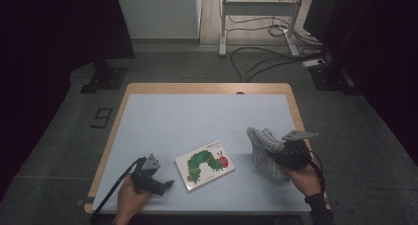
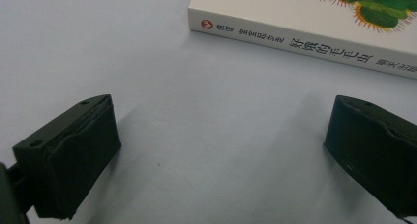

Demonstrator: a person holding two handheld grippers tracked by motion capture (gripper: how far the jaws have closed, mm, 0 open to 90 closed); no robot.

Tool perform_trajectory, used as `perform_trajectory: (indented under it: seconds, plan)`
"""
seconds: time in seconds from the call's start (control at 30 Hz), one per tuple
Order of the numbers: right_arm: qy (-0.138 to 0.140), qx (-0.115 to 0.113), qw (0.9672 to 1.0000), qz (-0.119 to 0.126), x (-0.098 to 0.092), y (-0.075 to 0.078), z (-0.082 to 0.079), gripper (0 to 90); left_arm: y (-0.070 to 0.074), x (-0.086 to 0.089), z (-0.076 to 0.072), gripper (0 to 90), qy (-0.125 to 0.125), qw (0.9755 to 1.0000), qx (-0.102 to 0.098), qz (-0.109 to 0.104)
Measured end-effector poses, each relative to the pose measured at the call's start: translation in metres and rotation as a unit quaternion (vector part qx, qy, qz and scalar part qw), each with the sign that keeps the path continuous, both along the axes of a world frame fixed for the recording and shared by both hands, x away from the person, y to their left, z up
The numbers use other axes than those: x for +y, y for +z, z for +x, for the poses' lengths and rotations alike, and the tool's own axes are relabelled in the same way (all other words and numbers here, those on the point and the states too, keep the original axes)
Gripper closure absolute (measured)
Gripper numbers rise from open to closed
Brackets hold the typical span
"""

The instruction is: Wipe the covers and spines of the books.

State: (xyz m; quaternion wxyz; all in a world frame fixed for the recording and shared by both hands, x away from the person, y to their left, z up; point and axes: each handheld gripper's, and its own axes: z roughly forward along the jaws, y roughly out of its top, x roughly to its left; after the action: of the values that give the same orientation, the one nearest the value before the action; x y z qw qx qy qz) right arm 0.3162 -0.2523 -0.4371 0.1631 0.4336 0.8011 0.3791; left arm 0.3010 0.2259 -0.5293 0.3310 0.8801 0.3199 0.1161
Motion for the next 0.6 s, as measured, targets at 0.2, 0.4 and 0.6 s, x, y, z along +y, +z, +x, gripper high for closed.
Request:
perform_trajectory:
  seconds: [0.2,0.4,0.6]
  plan:
    - [0.020,-0.004,0.9997,0.010,0.013,0.006,0.001,61.5,0.000,0.000,0.000,0.0,0.000,1.0000,0.000,-0.001]
    - [0.051,-0.001,0.9986,0.011,0.034,0.002,0.005,61.5,0.000,0.000,0.000,0.0,-0.001,1.0000,0.000,0.001]
    - [0.077,0.001,0.9970,0.013,0.055,-0.001,0.009,61.5,0.000,0.000,0.000,0.0,-0.001,1.0000,0.000,0.000]
